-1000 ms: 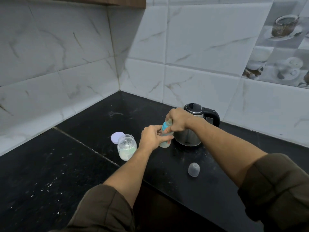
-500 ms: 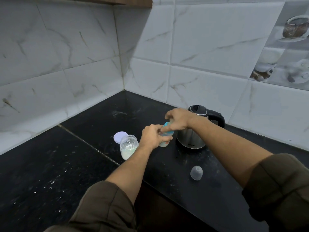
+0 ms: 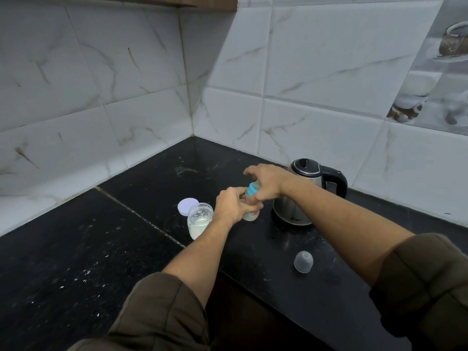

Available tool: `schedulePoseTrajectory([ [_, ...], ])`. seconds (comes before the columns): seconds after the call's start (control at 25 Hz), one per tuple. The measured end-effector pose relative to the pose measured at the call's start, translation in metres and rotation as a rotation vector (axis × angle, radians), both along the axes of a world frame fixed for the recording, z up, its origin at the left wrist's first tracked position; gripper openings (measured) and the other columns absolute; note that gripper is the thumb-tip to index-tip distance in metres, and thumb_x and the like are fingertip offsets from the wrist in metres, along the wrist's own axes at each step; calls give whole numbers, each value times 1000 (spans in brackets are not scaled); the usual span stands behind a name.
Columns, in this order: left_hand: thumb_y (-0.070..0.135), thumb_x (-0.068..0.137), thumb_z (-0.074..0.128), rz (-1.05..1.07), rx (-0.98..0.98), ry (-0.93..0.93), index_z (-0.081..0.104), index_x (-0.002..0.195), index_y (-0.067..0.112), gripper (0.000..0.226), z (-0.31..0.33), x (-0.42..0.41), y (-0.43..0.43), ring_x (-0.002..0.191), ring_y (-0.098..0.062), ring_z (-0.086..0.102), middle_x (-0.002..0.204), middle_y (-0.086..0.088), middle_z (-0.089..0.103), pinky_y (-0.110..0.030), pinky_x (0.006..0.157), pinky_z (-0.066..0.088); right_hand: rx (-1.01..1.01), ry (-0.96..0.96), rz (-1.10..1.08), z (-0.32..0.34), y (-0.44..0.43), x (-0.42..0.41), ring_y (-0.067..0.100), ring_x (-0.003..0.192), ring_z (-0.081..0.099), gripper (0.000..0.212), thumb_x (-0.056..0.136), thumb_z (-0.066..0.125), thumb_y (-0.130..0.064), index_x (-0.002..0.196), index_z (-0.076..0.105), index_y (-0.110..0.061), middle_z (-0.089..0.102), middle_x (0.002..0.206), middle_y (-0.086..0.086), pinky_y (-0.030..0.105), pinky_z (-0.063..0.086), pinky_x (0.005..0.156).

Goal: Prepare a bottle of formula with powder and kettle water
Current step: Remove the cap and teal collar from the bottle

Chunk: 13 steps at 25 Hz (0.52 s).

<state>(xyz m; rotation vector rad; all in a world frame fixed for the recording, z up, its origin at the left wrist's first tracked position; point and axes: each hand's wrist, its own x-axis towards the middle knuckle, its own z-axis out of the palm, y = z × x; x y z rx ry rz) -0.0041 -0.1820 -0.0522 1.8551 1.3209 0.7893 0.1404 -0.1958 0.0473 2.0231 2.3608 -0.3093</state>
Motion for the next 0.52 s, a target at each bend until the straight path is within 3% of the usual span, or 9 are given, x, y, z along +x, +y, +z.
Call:
schedulePoseTrajectory([
  [0.12, 38, 68, 95, 19, 9, 6, 81, 108, 32, 43, 1, -2, 1, 87, -6, 73, 86, 9, 77, -34, 89, 59, 0, 15, -174, 3, -1, -4, 21, 65, 71, 52, 83, 72, -58, 107, 72, -12, 78, 86, 9, 31, 61, 73],
  [0.16, 40, 67, 95, 15, 11, 16, 81, 106, 31, 43, -1, -3, 2, 87, -5, 73, 85, 10, 77, -35, 89, 59, -17, 14, -150, 5, -2, -4, 20, 63, 69, 46, 84, 76, -52, 107, 74, -12, 77, 81, 6, 29, 59, 70],
  [0.24, 41, 66, 95, 6, 1, 32, 80, 104, 29, 42, -5, -5, 2, 87, -3, 73, 86, 11, 78, -36, 89, 59, -42, -13, -49, 7, -3, -4, 20, 89, 69, 38, 84, 81, -28, 120, 74, -19, 74, 97, 1, 28, 53, 79],
  [0.32, 41, 67, 95, 11, -13, 31, 79, 105, 27, 44, -8, -7, 0, 88, -4, 73, 88, 11, 78, -38, 90, 60, -65, -20, 29, 6, -4, -8, 24, 115, 64, 54, 82, 79, -17, 133, 67, -22, 69, 123, 2, 30, 51, 91],
  [0.36, 41, 67, 94, 12, -10, 27, 79, 105, 28, 43, -10, -7, 1, 88, -4, 73, 87, 11, 78, -39, 89, 60, -71, -6, 19, 4, -2, -10, 26, 118, 64, 64, 80, 81, -21, 140, 61, -21, 66, 130, 3, 32, 52, 96],
  [0.44, 41, 67, 94, 15, -9, 19, 79, 101, 29, 39, -11, -8, 1, 85, -5, 73, 84, 10, 77, -40, 87, 60, -73, 32, -86, -1, 3, -11, 28, 102, 74, 74, 78, 82, -42, 142, 55, -18, 70, 125, 7, 39, 60, 93],
  [0.52, 41, 67, 94, 16, -14, 26, 79, 102, 29, 40, -11, -9, 1, 86, -4, 72, 85, 11, 77, -39, 88, 60, -60, 19, -149, -4, 4, -10, 25, 74, 77, 59, 80, 79, -49, 124, 67, -13, 77, 101, 9, 38, 64, 80],
])
